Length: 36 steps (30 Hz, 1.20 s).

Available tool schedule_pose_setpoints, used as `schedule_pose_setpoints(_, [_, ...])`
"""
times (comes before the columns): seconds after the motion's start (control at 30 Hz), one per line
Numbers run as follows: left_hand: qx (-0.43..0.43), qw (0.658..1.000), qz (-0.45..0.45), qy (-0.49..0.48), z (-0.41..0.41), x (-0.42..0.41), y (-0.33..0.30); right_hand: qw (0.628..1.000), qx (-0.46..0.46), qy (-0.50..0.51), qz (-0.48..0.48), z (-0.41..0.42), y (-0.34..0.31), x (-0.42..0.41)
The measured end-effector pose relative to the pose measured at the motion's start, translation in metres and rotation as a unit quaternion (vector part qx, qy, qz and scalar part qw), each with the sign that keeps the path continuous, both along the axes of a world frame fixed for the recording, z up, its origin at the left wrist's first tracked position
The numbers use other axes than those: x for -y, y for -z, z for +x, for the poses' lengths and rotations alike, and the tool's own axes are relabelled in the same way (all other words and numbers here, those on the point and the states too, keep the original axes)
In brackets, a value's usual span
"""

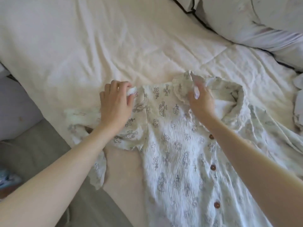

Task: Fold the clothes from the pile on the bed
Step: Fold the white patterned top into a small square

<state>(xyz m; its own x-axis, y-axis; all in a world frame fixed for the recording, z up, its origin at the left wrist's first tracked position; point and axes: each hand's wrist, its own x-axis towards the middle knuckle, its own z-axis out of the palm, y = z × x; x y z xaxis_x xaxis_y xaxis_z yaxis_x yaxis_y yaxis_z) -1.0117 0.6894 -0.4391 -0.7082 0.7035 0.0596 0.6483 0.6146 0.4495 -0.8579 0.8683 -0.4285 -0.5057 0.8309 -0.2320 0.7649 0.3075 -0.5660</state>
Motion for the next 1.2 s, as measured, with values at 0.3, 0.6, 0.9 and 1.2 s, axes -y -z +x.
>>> schedule_pose_setpoints(0.3, [0.387, 0.911, 0.039, -0.139, 0.170, 0.123, 0.020, 0.993, 0.098, -0.043, 0.047, 0.163, 0.006, 0.136])
schedule_pose_setpoints(0.6, [0.524, 0.840, -0.010, -0.137, 0.219, 0.141, 0.034, 0.980, 0.199, -0.026, 0.004, 0.313, -0.008, 0.187])
schedule_pose_setpoints(0.9, [0.361, 0.897, -0.051, -0.249, 0.297, 0.207, 0.022, 0.972, 0.223, -0.075, -0.023, 0.416, -0.004, 0.211])
schedule_pose_setpoints(1.2, [0.492, 0.835, -0.063, -0.239, 0.324, 0.254, 0.001, 0.982, 0.173, -0.077, 0.014, 0.466, 0.000, 0.215])
